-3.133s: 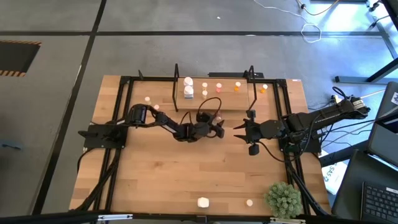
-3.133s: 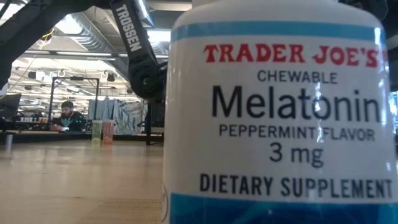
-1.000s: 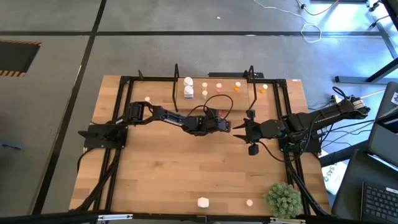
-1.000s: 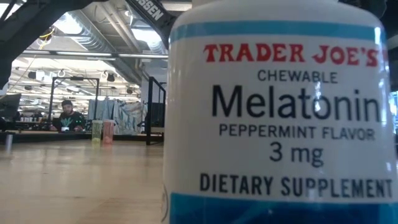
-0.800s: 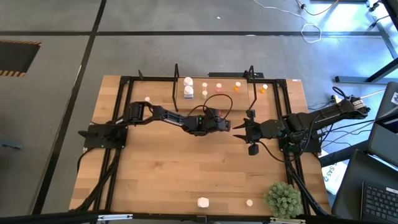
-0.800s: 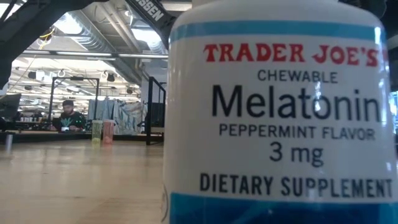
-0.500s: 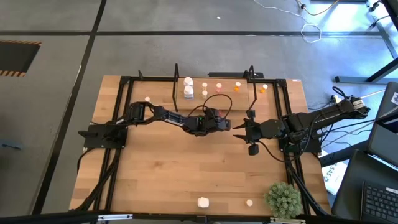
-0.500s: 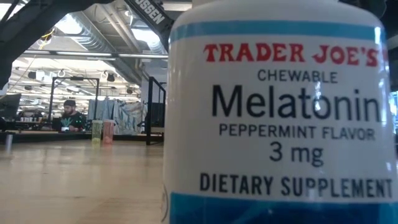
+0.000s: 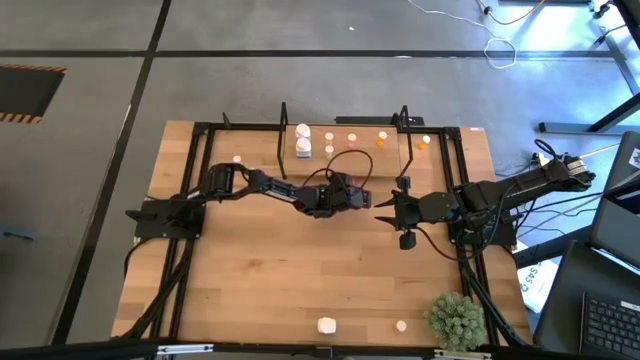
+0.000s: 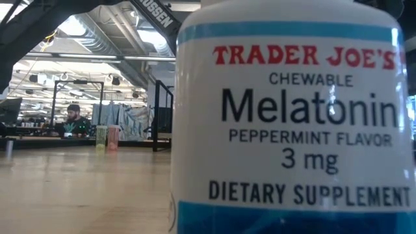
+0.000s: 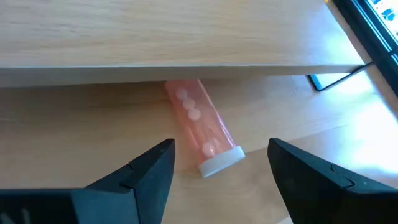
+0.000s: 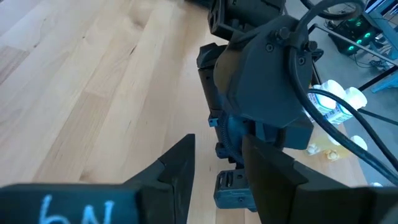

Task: Pick and place medicine bottles onto shelf by color
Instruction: Put the bottom red pill bottle on the shelf aligned with the other red pill bottle

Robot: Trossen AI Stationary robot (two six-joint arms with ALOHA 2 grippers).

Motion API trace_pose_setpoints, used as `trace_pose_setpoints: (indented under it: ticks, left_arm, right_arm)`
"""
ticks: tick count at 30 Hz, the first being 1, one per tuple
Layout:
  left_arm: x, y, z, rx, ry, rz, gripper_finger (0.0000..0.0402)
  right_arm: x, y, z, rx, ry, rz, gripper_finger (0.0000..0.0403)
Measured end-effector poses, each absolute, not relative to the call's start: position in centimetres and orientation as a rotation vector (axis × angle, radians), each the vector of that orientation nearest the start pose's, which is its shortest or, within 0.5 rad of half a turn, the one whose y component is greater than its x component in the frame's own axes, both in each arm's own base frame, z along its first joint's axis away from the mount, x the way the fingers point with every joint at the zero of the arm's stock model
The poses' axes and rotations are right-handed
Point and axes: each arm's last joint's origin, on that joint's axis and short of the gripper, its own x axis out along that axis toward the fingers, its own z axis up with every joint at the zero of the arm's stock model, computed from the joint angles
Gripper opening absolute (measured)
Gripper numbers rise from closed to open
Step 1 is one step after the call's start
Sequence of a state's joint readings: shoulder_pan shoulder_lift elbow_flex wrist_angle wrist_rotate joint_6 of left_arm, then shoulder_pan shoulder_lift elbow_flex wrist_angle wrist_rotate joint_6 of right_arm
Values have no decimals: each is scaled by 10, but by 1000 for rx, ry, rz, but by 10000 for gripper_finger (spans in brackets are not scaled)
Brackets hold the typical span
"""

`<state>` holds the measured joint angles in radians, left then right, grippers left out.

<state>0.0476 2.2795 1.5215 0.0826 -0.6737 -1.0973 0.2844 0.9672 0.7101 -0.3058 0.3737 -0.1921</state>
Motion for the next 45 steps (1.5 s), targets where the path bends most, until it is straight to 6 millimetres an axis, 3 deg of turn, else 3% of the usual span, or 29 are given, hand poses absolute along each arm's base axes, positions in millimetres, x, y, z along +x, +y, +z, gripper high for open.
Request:
trace_pose_setpoints:
  ticks: [45]
  left_arm:
    - [482, 45, 113, -788, 221, 947, 251]
  right_arm:
    - [197, 47, 266, -369, 540, -36, 135]
